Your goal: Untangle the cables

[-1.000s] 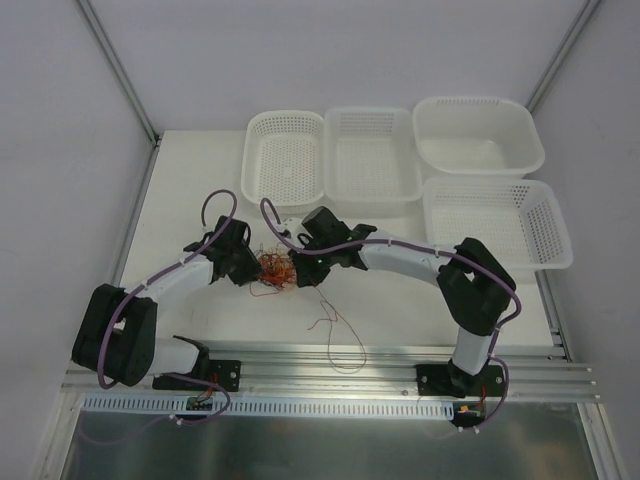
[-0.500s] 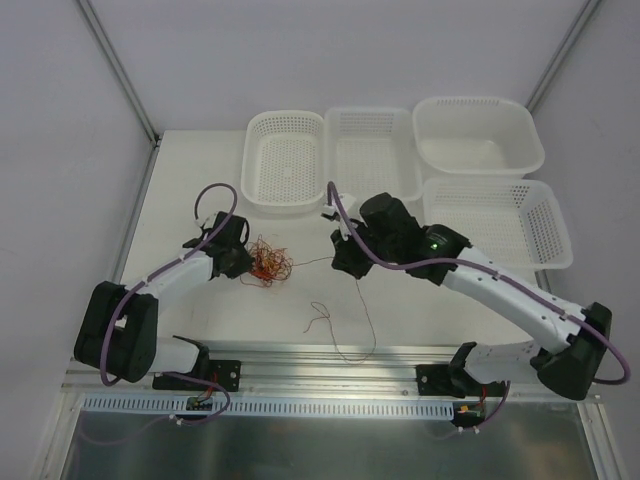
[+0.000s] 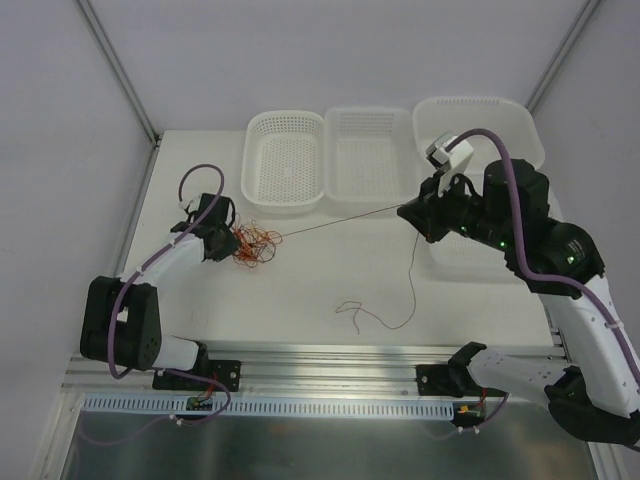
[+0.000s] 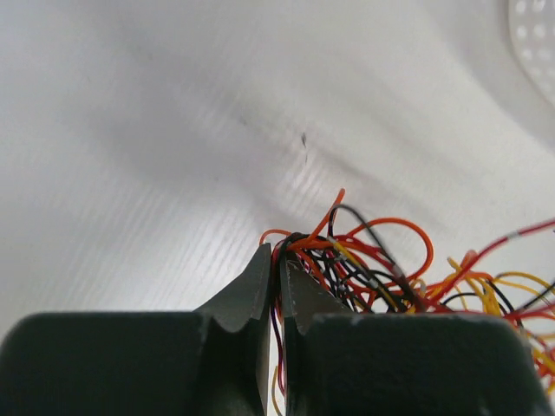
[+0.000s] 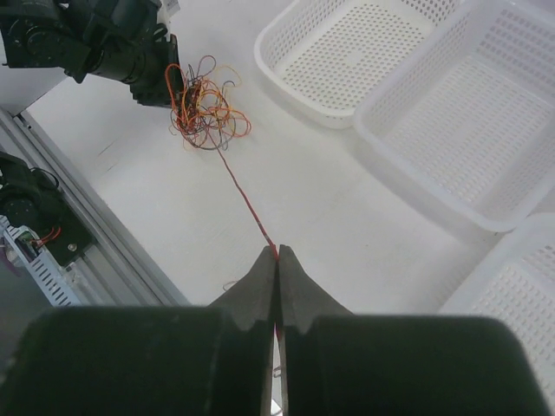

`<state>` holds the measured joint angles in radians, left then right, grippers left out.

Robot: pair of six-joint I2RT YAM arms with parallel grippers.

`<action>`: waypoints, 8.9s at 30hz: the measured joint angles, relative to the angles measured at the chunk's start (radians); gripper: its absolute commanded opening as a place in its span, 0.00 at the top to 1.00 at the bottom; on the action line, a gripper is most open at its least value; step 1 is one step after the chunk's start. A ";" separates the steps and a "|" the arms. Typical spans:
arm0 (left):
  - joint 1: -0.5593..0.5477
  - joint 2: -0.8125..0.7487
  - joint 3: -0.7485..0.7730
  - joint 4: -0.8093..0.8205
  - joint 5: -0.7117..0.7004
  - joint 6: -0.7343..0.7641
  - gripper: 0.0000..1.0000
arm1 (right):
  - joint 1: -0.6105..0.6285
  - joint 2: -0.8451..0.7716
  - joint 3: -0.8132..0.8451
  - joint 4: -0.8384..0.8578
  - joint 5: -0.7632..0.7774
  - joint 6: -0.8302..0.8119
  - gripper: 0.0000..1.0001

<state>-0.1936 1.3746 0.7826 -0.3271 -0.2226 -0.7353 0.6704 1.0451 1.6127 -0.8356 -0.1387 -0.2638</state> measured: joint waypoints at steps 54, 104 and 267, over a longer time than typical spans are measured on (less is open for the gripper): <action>-0.004 -0.144 0.005 -0.124 0.410 0.546 0.92 | 0.174 0.564 -0.406 0.465 -0.297 -0.140 0.20; -0.035 -0.468 -0.122 -0.085 0.423 0.187 0.17 | 0.268 0.658 -0.430 0.691 -0.345 0.011 0.99; -0.330 -0.288 -0.190 -0.118 0.030 -0.037 1.00 | 0.180 0.222 -0.258 0.174 -0.216 -0.271 0.99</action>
<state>-0.5240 1.0870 0.5926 -0.4450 -0.1925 -0.7723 0.8509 1.2671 1.3548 -0.6613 -0.3550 -0.5350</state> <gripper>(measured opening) 0.009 0.020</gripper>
